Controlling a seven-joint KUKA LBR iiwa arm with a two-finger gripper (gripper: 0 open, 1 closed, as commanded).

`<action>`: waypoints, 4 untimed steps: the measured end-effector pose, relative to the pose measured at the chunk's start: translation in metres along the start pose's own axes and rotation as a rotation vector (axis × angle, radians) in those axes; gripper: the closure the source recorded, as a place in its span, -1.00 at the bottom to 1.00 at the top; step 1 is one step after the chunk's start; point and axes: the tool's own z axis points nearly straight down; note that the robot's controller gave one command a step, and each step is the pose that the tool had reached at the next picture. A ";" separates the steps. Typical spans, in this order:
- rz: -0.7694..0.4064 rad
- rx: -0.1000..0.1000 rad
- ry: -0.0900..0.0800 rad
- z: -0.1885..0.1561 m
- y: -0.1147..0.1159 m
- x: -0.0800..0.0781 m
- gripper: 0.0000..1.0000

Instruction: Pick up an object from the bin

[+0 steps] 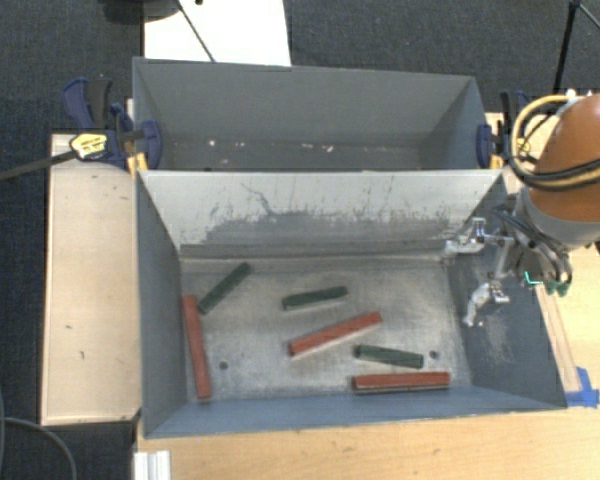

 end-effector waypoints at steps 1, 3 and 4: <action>-0.023 0.001 -0.005 0.054 0.020 0.022 -1.00; -0.035 0.000 0.003 0.108 0.026 0.050 1.00; -0.054 0.000 0.001 -0.027 0.029 0.041 1.00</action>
Offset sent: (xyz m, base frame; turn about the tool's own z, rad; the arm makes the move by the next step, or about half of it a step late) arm -0.0499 0.0263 -0.1086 -0.0296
